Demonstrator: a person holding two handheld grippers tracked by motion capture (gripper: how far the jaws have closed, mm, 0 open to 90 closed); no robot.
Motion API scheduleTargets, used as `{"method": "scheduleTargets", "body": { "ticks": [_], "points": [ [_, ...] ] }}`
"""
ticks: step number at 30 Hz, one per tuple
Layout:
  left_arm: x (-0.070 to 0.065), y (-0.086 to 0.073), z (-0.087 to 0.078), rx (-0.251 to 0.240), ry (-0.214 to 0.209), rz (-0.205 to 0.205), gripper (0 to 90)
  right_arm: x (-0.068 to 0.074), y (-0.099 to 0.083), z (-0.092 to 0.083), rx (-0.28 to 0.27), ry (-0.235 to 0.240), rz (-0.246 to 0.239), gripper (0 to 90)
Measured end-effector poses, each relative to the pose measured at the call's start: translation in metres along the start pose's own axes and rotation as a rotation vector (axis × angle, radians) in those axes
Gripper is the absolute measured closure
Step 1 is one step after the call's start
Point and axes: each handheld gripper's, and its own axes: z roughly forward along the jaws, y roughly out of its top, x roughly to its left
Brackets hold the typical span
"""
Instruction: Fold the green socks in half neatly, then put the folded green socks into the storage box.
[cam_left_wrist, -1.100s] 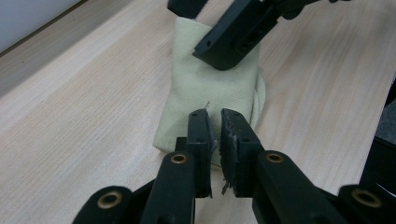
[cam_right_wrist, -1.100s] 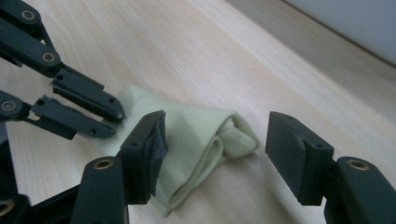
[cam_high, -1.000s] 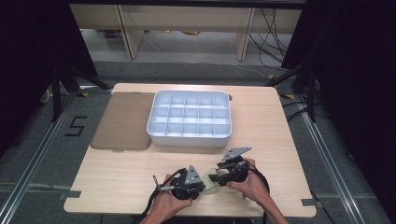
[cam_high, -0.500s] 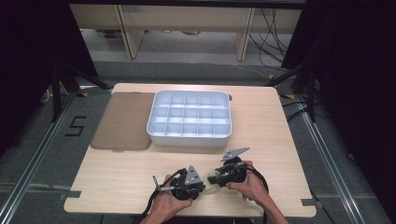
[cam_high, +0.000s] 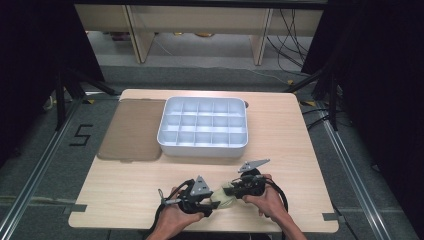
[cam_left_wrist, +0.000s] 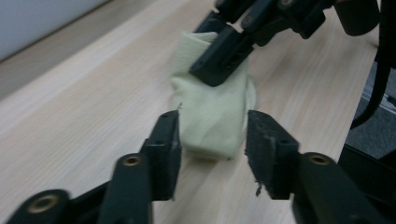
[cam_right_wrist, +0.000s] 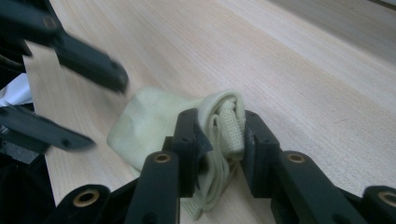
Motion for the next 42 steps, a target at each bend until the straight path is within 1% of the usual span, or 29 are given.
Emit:
{"method": "scheduleTargets", "body": {
  "ticks": [1, 4, 6, 8, 9, 10, 11, 15, 16, 17, 18, 19, 21, 22, 23, 25, 27, 29, 30, 31, 32, 33, 34, 36, 38, 39, 40, 41, 42],
  "points": [
    [0.002, -0.003, -0.004, -0.007, 0.0, -0.031, 50.3, 0.001, 0.0, 0.0, -0.003, -0.004, 0.0, 71.1],
    [0.008, -0.013, -0.017, -0.012, -0.01, -0.046, 42.9, 0.001, 0.0, -0.001, -0.004, -0.01, -0.003, 71.6],
    [0.011, -0.021, -0.023, -0.003, -0.007, -0.076, 40.7, 0.002, 0.0, -0.002, -0.002, -0.01, -0.006, 71.7],
    [0.016, -0.026, -0.029, 0.009, 0.0, -0.064, 37.4, 0.003, 0.0, -0.002, -0.006, -0.018, -0.013, 72.0],
    [0.016, -0.029, -0.032, 0.007, 0.008, -0.078, 35.8, 0.003, 0.001, -0.002, -0.008, 0.003, -0.023, 72.2],
    [0.017, -0.032, -0.033, 0.008, 0.013, -0.1, 35.8, 0.003, 0.001, -0.002, -0.008, 0.003, -0.023, 72.2],
    [0.017, -0.035, -0.036, 0.015, 0.013, -0.105, 35.0, 0.005, 0.002, -0.004, -0.012, -0.018, -0.023, 72.3],
    [0.021, -0.041, -0.044, 0.018, 0.036, -0.101, 32.5, 0.007, 0.002, -0.009, -0.025, -0.014, -0.034, 72.5],
    [0.023, -0.042, -0.045, 0.021, 0.049, -0.099, 30.6, 0.007, 0.003, -0.01, -0.025, -0.014, -0.03, 72.5],
    [0.024, -0.044, -0.046, 0.024, 0.059, -0.121, 28.2, 0.007, 0.003, -0.011, -0.029, -0.013, -0.026, 72.5],
    [0.027, -0.046, -0.047, 0.029, 0.066, -0.106, 27.5, 0.009, 0.002, -0.012, -0.029, -0.005, -0.008, 72.5],
    [0.027, -0.048, -0.048, 0.027, 0.062, -0.124, 27.6, 0.007, 0.003, -0.013, -0.036, -0.017, -0.032, 72.5],
    [0.03, -0.052, -0.049, 0.043, 0.088, -0.105, 27.5, 0.008, 0.002, -0.014, -0.035, -0.014, -0.03, 72.5],
    [0.03, -0.054, -0.048, 0.045, 0.092, -0.124, 27.2, 0.009, 0.002, -0.014, -0.035, -0.006, -0.028, 72.5],
    [0.032, -0.057, -0.049, 0.057, 0.11, -0.107, 26.8, 0.009, 0.002, -0.014, -0.039, 0.009, -0.025, 72.5],
    [0.033, -0.059, -0.051, 0.058, 0.126, -0.105, 26.7, 0.008, 0.003, -0.016, -0.042, -0.025, -0.04, 72.5],
    [0.034, -0.061, -0.052, 0.04, 0.129, -0.125, 26.8, 0.009, 0.004, -0.016, -0.038, -0.021, -0.031, 72.5],
    [0.035, -0.062, -0.055, 0.038, 0.136, -0.122, 26.0, 0.007, 0.005, -0.016, -0.047, -0.006, -0.047, 72.5],
    [0.035, -0.063, -0.056, 0.041, 0.134, -0.126, 25.9, 0.009, 0.005, -0.017, -0.05, -0.02, -0.042, 72.5],
    [0.035, -0.065, -0.056, 0.045, 0.137, -0.108, 25.8, 0.009, 0.005, -0.019, -0.052, -0.031, -0.047, 72.5],
    [0.034, -0.066, -0.055, 0.048, 0.144, -0.128, 25.7, 0.01, 0.006, -0.02, -0.051, -0.03, -0.049, 72.5],
    [0.034, -0.068, -0.055, 0.056, 0.133, -0.119, 25.5, 0.011, 0.006, -0.021, -0.056, -0.03, -0.047, 72.5],
    [0.034, -0.069, -0.053, 0.058, 0.145, -0.117, 25.4, 0.012, 0.007, -0.022, -0.052, -0.028, -0.04, 72.5],
    [0.034, -0.07, -0.053, 0.069, 0.146, -0.124, 25.1, 0.012, 0.009, -0.023, -0.064, -0.047, -0.073, 72.5],
    [0.035, -0.069, -0.053, 0.062, 0.153, -0.127, 25.0, 0.013, 0.01, -0.027, -0.064, -0.052, -0.072, 72.5],
    [0.035, -0.068, -0.054, 0.057, 0.145, -0.13, 24.6, 0.014, 0.01, -0.028, -0.06, -0.043, -0.051, 72.5],
    [0.036, -0.068, -0.056, 0.06, 0.146, -0.106, 24.2, 0.012, 0.01, -0.031, -0.068, -0.058, -0.074, 72.5],
    [0.037, -0.069, -0.056, 0.058, 0.145, -0.109, 24.1, 0.011, 0.011, -0.036, -0.079, -0.071, -0.083, 72.5],
    [0.035, -0.069, -0.055, 0.053, 0.153, -0.132, 24.1, 0.011, 0.011, -0.036, -0.079, -0.071, -0.083, 72.5]
  ]
}}
